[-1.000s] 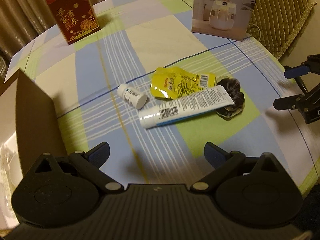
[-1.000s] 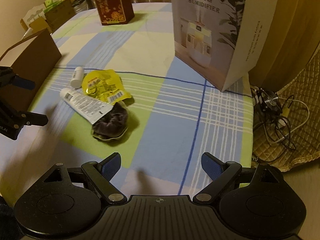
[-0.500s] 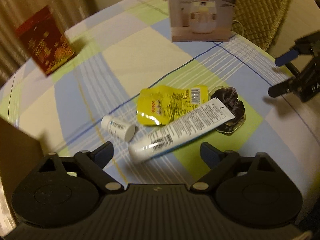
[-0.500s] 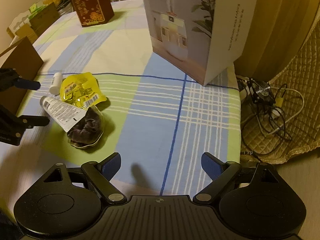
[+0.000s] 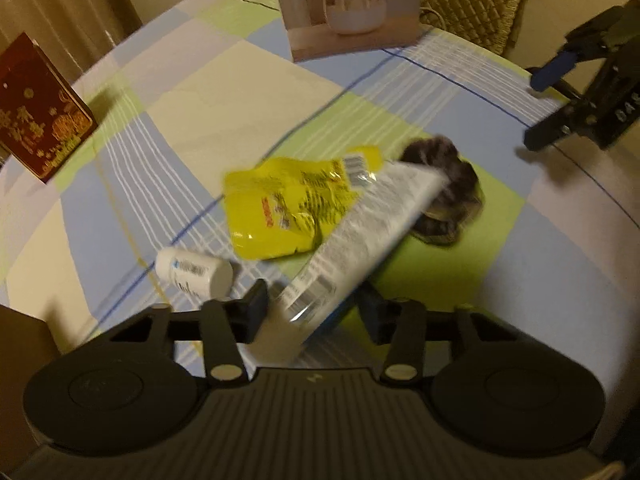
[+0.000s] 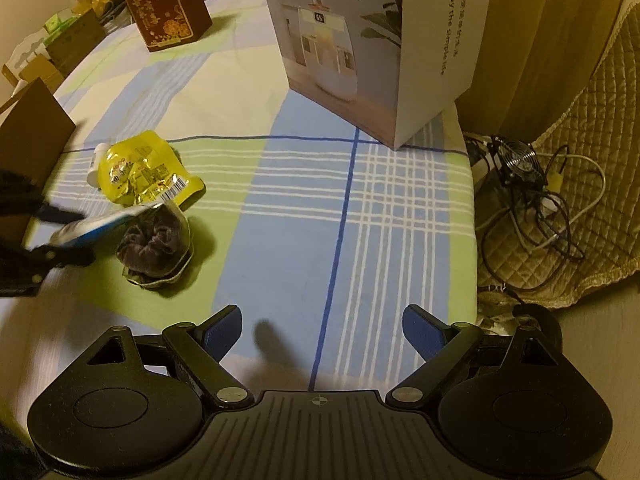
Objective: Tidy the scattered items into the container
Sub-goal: 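Grasp the white toothpaste tube with the left gripper while the right gripper approaches the scrunchie, then lift the toothpaste tube with the left gripper while the right gripper grasps the brown scrunchie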
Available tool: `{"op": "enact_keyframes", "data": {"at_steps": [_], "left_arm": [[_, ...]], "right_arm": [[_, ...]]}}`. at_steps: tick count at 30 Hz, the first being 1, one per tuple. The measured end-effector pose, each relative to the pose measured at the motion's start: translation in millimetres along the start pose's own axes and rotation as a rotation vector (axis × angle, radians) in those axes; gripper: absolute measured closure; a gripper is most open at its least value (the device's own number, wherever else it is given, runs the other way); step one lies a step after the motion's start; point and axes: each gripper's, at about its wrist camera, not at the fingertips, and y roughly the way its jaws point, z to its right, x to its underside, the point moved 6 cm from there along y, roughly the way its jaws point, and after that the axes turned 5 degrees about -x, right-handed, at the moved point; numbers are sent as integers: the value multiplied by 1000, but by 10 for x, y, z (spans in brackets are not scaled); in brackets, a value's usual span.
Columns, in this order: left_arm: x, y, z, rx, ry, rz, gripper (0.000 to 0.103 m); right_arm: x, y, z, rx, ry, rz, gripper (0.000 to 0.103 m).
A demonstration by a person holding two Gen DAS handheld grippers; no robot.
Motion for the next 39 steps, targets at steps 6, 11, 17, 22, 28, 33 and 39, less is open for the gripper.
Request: {"op": "enact_keyframes", "data": {"at_steps": [6, 11, 17, 22, 28, 33, 39], "left_arm": [[295, -144, 14, 77, -65, -96, 73], [395, -174, -14, 109, -166, -124, 71], [334, -177, 9, 102, -186, -95, 74], [470, -329, 7, 101, -253, -86, 80], [656, -655, -84, 71, -352, -60, 81], [684, -965, -219, 25, -436, 5, 81], [733, -1323, -387, -38, -522, 78, 81]], "right_arm": [[-4, 3, -83, -23, -15, 5, 10], [-71, -14, -254, -61, -54, 29, 10], [-89, -58, -428, -105, -99, 49, 10], [-66, -54, -576, -157, -131, 52, 10], [-110, 2, -798, -209, -187, 70, 10], [-169, 67, -942, -225, -224, 94, 11], [-238, 131, -984, -227, -259, 105, 11]]}}
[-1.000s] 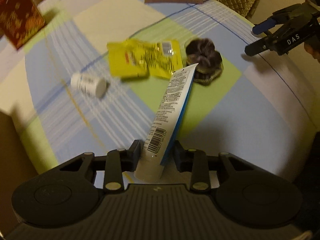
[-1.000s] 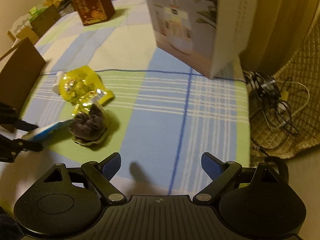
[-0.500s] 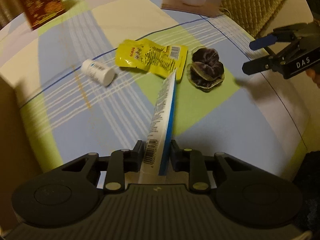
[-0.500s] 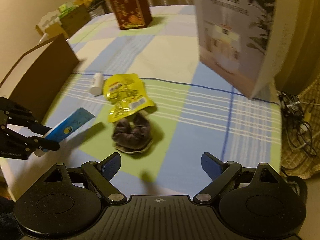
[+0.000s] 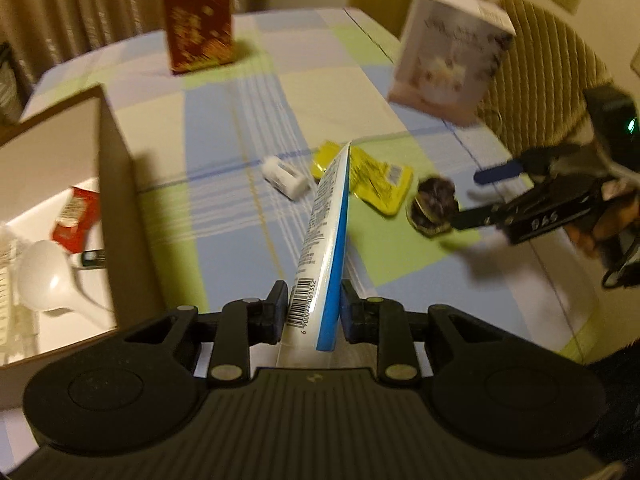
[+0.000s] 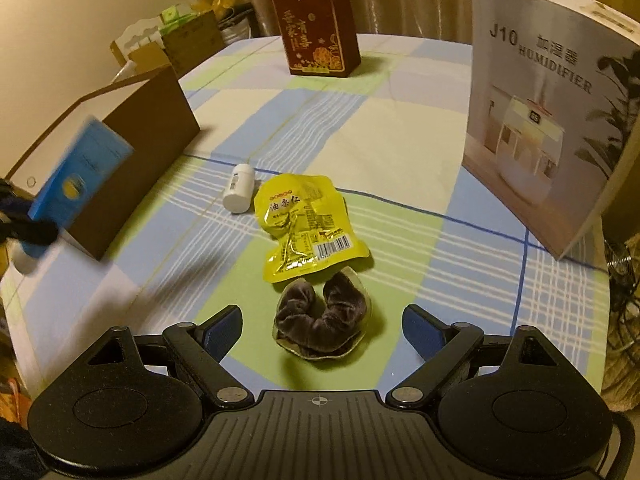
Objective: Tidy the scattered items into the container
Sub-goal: 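Lift the toothpaste tube with the left gripper while the right gripper grasps the brown scrunchie, then carry the toothpaste tube and scrunchie over the brown box with both grippers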
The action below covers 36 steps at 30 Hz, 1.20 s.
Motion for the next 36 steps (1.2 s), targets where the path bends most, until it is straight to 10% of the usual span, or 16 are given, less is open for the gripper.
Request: {"op": "enact_keyframes", "data": {"at_steps": [15, 17, 26, 36], "left_arm": [[68, -832, -820, -191, -218, 154, 81], [106, -896, -900, -213, -233, 162, 81], [301, -1090, -1143, -250, -272, 176, 81], [374, -1169, -1372, -255, -279, 189, 81]], "right_arm": [[-24, 286, -36, 43, -66, -26, 11], [-17, 318, -41, 56, -72, -30, 40], [-21, 234, -72, 84, -41, -21, 74], [-193, -77, -366, 52, -42, 38, 78]]}}
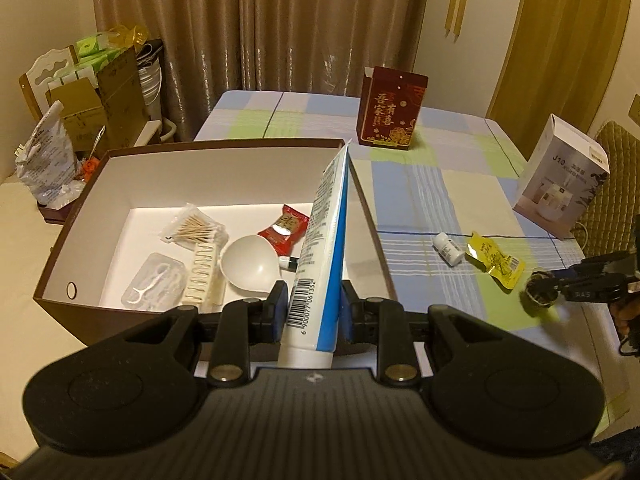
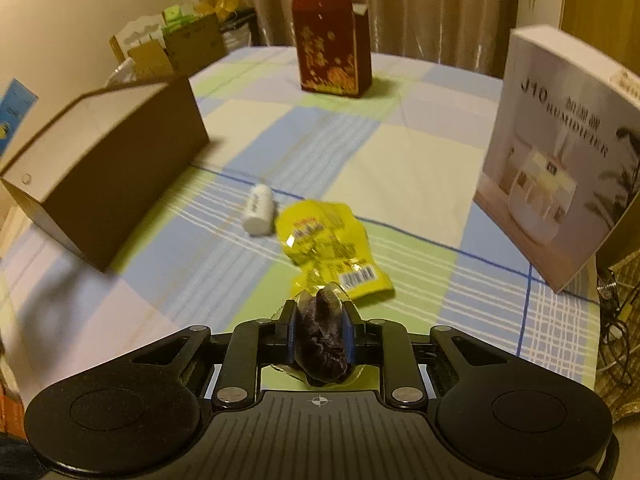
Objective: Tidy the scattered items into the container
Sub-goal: 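Carry the toothpaste tube and scrunchie over the brown box with both grippers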
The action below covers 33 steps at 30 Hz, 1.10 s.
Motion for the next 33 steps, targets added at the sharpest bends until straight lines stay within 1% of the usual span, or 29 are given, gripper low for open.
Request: {"op": "enact_keyframes", "data": {"at_steps": [8, 12, 17, 21, 24, 29, 33], "left_arm": [[-27, -8, -281, -15, -12, 8, 81], [-39, -26, -434, -27, -19, 14, 81], [-62, -30, -661, -39, -30, 17, 81], [-111, -22, -845, -47, -28, 22, 81], [-178, -2, -994, -53, -19, 26, 81], [-267, 77, -1260, -64, 2, 23, 81], [-324, 202, -1447, -62, 29, 7, 81]], "right_arm": [[-316, -220, -374, -73, -28, 65, 78], [-528, -269, -628, -139, -56, 98, 78], [-865, -251, -1010, -247, -101, 143, 78], [-1177, -144, -1358, -329, -149, 169, 78], [-1348, -30, -1607, -367, -191, 170, 78], [-1545, 268, -1969, -406, -257, 144, 78], [-1625, 563, -2216, -409, -303, 104, 78]]}}
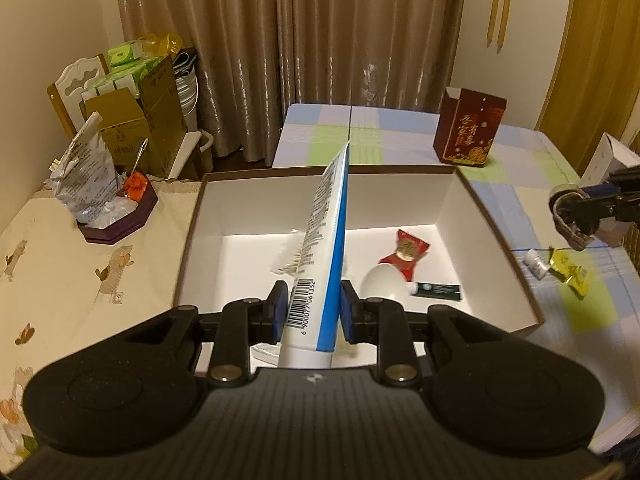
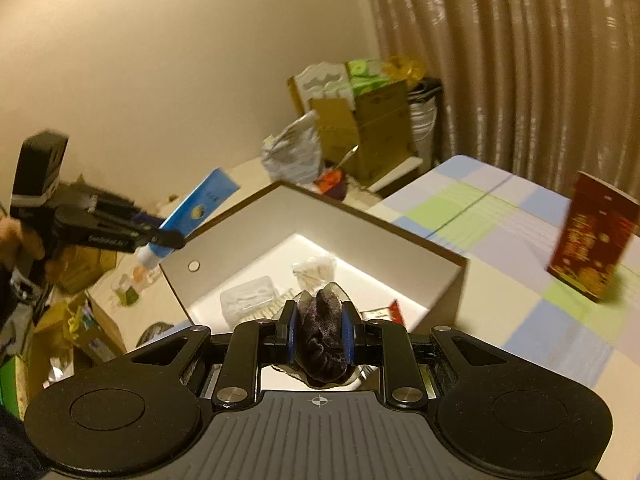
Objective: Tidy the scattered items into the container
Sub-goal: 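Carry the toothpaste tube and scrunchie over the brown box with both grippers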
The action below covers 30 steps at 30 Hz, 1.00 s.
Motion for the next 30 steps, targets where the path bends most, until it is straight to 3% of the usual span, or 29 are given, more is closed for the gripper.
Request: {"op": "enact_keyframes", "data": {"at_steps": [6, 17, 30], "left_arm": [[-81, 325, -180, -4, 40, -41, 81], [-73, 984, -408, -11, 15, -154, 81], [-78, 1645, -439, -50, -16, -262, 81]], "right_arm": [[13, 373, -20, 1, -24, -67, 78], [84, 791, 201, 37, -58, -193, 78], [96, 1055, 354, 18, -98, -248, 78]]}}
